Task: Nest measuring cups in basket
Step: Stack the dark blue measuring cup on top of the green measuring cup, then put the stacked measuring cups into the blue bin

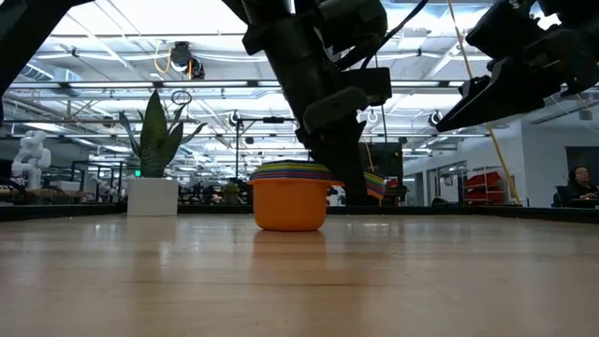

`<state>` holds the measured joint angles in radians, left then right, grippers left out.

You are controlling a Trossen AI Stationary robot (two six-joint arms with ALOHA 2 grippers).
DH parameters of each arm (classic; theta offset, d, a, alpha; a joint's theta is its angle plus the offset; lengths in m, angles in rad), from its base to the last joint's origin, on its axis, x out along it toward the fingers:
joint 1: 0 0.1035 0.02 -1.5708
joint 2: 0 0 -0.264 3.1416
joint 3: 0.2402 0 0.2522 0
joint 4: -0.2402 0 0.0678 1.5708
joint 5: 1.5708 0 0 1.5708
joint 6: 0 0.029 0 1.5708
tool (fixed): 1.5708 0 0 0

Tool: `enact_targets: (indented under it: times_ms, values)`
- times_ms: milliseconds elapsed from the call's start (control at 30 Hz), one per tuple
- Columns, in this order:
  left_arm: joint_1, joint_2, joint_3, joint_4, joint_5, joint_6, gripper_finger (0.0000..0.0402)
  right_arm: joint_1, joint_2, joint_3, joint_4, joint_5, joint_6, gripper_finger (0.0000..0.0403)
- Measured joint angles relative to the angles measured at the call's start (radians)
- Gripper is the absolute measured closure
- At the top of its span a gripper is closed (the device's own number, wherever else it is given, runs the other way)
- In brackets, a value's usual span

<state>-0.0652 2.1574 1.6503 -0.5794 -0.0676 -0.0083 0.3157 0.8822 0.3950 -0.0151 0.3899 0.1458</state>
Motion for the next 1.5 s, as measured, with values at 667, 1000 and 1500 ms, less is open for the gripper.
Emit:
enact_targets:
  times_ms: [667, 1000, 1500]
  values:
    - [-0.028, -0.002, 0.001, -0.064, 0.01, -0.054, 0.0072, 0.021, 0.0, 0.0, 0.007, 0.002, 0.01, 0.0218]
    - [-0.028, -0.002, 0.001, -0.09, -0.006, -0.053, 0.0184, 0.021, 0.003, 0.0, 0.086, 0.002, -0.041, 0.0218]
    - [-0.049, -0.01, 0.049, -0.129, 0.014, -0.046, 0.0241, 0.08, 0.033, 0.0, 0.197, 0.002, -0.181, 0.0218]
